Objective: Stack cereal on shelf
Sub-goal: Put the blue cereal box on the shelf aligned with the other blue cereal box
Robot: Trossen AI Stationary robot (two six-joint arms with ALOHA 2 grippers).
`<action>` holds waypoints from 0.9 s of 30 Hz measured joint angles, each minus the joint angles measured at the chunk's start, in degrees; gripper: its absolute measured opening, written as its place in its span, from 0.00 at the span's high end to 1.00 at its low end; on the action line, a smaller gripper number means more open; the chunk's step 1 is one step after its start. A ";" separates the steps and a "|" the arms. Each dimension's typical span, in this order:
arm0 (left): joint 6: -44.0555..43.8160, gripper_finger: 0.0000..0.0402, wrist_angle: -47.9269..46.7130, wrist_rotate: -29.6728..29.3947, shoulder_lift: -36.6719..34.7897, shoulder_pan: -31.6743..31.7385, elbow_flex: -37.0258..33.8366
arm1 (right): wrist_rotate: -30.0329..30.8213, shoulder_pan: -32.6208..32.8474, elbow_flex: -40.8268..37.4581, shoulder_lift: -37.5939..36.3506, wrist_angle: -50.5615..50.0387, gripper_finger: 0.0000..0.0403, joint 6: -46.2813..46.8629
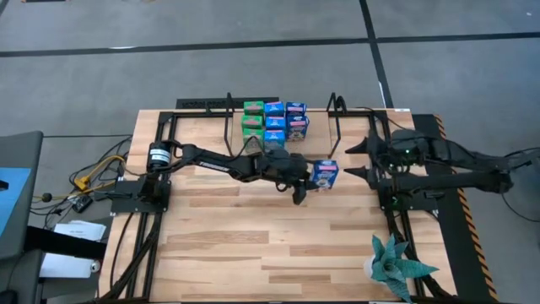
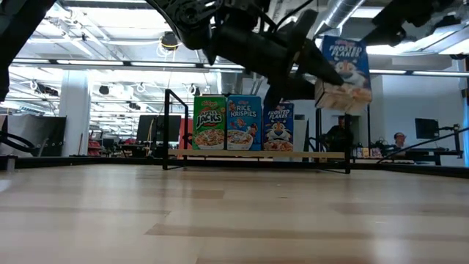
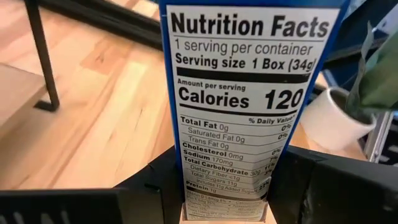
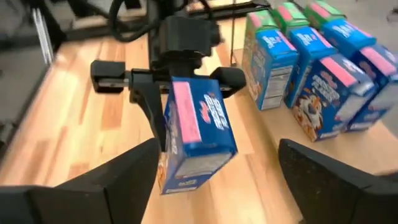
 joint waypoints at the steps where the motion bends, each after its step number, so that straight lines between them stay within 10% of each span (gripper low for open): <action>1: 0.24 0.61 -0.61 0.01 0.00 -0.21 0.00 | 0.00 0.41 0.58 1.76 0.10 0.10 -1.12; 15: 2.87 0.61 -5.50 -2.11 0.00 -1.58 0.04 | -2.77 1.84 9.82 25.70 -2.19 0.08 -8.50; 27: 5.30 0.61 -8.50 -2.11 -0.04 -2.09 0.07 | -7.92 0.78 11.07 31.30 -3.17 0.19 -11.23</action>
